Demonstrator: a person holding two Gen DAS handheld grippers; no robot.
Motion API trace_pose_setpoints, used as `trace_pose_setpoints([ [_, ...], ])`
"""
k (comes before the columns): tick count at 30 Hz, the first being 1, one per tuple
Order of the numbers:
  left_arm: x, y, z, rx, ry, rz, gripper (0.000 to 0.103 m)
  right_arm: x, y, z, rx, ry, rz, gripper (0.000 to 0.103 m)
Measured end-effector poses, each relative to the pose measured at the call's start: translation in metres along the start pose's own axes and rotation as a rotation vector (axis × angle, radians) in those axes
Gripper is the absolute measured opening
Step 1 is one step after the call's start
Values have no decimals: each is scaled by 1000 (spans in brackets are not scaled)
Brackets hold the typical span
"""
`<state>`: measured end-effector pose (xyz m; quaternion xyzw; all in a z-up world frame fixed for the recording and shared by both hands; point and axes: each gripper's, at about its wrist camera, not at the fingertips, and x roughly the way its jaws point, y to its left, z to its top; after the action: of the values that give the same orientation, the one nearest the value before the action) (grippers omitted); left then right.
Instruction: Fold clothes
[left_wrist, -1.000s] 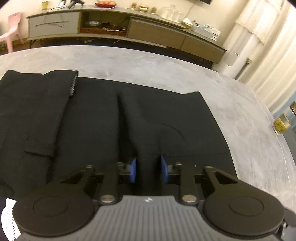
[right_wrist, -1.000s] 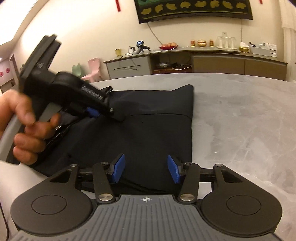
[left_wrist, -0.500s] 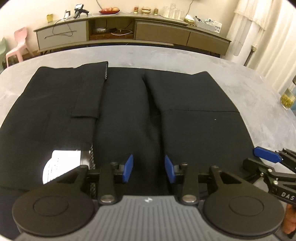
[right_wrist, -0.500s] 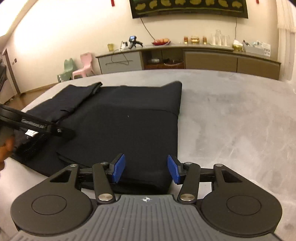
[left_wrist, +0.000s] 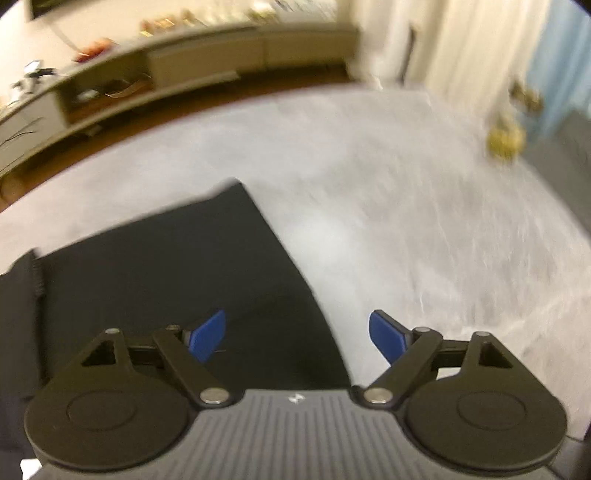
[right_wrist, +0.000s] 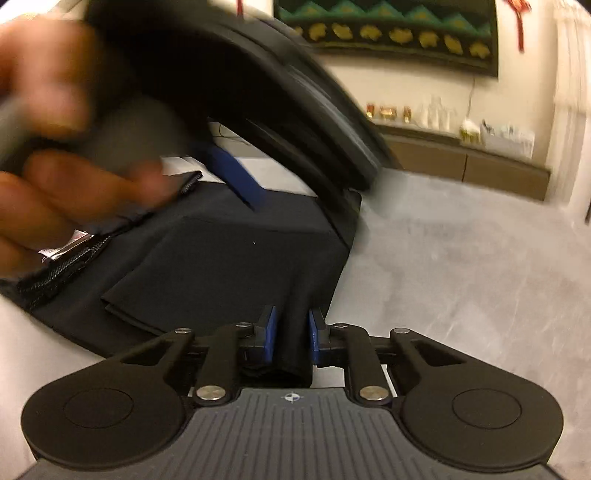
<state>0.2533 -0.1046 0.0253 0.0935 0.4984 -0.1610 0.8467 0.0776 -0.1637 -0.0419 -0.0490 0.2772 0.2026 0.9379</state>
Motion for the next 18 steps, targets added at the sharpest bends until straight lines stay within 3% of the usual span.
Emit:
trace_pose_setpoints([
  [3, 21, -14, -3, 64, 26, 95, 86, -1, -4, -1, 14, 7, 1, 19],
  [5, 14, -9, -8, 44, -16, 99, 86, -1, -12, -1, 52, 22, -4, 20],
  [7, -5, 8, -20, 20, -61, 132, 86, -6, -20, 1, 90, 12, -16, 29],
  [9, -30, 40, -50, -43, -97, 199, 86, -12, -24, 4, 110, -13, -27, 46],
  [13, -80, 105, -110, -169, -167, 332, 88, -20, -16, 11, 86, -60, -9, 46],
  [15, -91, 138, -150, -278, -148, 353, 88, -16, -4, 11, 36, -48, 5, 46],
  [18, -82, 152, -200, -318, -59, 312, 86, 0, 5, 5, 9, 41, -9, 46],
])
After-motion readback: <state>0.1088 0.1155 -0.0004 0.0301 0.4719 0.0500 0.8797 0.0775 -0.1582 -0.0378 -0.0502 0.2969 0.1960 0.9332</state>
